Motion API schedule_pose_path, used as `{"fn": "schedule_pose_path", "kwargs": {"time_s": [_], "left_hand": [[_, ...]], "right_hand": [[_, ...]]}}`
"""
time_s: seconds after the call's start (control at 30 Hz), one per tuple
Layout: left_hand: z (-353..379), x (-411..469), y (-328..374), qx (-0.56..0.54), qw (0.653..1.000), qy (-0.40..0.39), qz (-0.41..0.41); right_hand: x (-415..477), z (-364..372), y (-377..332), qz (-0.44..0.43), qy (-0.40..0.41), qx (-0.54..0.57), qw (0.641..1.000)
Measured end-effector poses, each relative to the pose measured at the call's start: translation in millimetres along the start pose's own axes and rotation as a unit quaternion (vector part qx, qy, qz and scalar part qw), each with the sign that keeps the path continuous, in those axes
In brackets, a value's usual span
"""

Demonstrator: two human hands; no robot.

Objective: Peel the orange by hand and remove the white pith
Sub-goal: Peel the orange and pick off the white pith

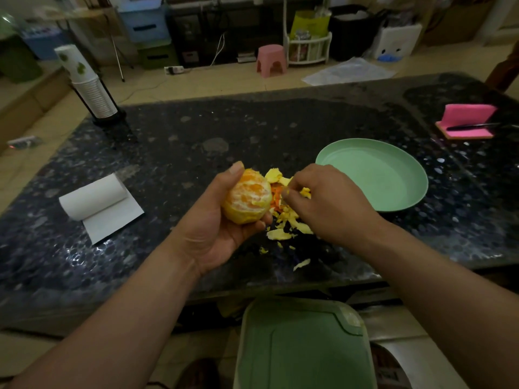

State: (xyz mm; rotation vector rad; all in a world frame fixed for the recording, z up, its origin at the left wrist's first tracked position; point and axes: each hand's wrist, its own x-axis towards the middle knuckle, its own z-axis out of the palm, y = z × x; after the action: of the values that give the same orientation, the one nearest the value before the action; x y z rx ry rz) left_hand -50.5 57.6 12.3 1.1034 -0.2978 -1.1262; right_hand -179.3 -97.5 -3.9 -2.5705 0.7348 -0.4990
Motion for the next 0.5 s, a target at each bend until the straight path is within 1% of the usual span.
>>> {"fn": "schedule_pose_path", "kwargs": {"time_s": [0.1,0.17,0.33,0.5], "left_hand": [[1,0,1,0.011,1.0,0.012,0.009],[2,0,2,0.019,1.0,0.007,0.014],[2,0,0,0.052,0.998,0.013,0.023],[3,2,-1,0.096,0.994,0.034,0.04]], "right_hand": [[-7,-12,-12,-0.022,0.027,0.139,0.99],[-12,-18,-19,-0.042,0.027,0.177,0.983],[-15,-18,-20,-0.069,0.023,0.133,0.988],[-15,-18,-18,-0.127,0.035,0.023,0.991]]}}
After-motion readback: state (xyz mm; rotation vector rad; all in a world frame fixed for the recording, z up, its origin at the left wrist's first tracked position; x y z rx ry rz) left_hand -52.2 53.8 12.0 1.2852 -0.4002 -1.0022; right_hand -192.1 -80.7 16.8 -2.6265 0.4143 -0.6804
